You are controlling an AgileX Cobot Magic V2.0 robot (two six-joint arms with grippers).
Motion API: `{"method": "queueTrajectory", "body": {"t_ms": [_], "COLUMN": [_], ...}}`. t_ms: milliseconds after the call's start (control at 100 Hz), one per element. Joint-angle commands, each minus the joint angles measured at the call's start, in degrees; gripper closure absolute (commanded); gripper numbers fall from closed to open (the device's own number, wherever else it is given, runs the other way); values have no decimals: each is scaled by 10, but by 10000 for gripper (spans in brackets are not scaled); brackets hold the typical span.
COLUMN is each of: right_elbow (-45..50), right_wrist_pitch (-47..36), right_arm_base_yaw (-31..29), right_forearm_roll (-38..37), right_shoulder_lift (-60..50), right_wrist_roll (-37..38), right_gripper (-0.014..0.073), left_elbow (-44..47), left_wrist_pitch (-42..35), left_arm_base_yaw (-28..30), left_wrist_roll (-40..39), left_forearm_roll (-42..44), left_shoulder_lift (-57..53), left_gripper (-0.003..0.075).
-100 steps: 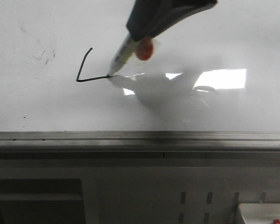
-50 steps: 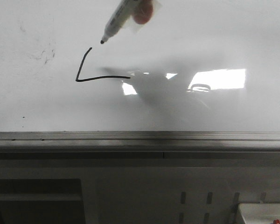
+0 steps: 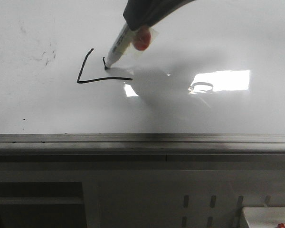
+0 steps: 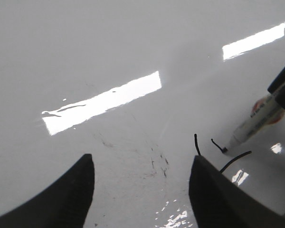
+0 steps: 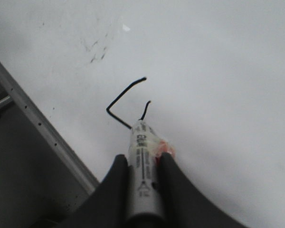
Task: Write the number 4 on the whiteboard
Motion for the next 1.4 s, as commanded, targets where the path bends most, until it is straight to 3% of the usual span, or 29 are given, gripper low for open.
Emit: {"method": "queueTrajectory", "body": {"t_ms": [0,300,550,680,1010,1130,1250,1390], "right_elbow": [7,22,-24,-35,-35,-35,-35,-35], "right_wrist_pitch": [-9,-39,3,9,9,10,10,10], "right_arm_base_yaw": [14,35,87,119,148,148,148,148], "right_forearm_roll": [0,8,8,8,15,28,29,29], "right_shoulder_lift": [-14,-31,-43,-43,-42,-42,-42,-42], "right_wrist_roll": [-5,-5,-8,-8,-8,-8,-8,-8], "right_gripper": [658,658,658,658,658,658,658,658], "left_elbow": [-16,-16,-16,-17,-23,-23,-23,-23], "left_wrist_pitch": [-43,-37,-33,-35,-102,-104,-104,-104], "left_arm_base_yaw": [0,-11,-117,-159,-165,-165,-165,-165], "left_wrist_roll": [-5,-5,-5,-5,-7,-16,-18,-18], "left_forearm_roll": [-6,27,131,138,140,136,144,146], "left_shoulder_lift": [0,2,56,98,164,168,168,168], "left_gripper": [313,313,313,314,320,434,741,741]}}
